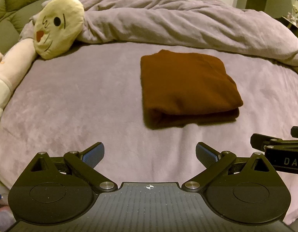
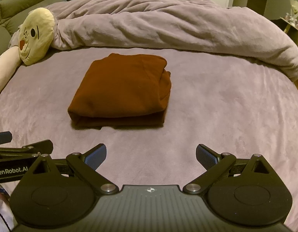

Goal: Fold small clothes

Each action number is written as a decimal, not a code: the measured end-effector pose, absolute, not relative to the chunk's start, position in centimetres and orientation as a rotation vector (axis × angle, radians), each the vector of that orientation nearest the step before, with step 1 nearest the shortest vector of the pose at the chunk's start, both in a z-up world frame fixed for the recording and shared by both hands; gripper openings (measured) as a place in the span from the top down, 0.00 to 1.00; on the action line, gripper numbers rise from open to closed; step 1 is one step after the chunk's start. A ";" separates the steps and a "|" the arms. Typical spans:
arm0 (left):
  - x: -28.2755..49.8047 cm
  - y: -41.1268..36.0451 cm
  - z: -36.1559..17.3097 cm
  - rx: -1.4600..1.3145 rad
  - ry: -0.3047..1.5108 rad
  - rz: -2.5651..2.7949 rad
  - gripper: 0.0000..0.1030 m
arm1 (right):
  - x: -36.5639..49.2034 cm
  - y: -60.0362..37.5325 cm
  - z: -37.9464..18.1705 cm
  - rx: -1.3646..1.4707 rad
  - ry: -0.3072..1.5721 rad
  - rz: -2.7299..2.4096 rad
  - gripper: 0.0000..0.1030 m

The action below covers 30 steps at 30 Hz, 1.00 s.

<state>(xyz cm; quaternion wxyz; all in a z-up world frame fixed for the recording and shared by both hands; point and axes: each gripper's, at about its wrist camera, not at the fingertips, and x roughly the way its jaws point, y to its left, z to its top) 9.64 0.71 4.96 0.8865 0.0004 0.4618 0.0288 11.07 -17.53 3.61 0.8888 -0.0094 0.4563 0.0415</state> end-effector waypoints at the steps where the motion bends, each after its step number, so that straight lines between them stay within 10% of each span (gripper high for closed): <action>1: 9.7 0.7 5.0 0.000 0.960 0.059 0.00 | 11.1 -17.5 3.6 -0.018 0.948 0.086 0.04; 30: 9.3 0.1 5.0 -0.010 0.952 0.061 0.00 | 10.9 -17.6 3.8 -0.017 0.947 0.088 0.04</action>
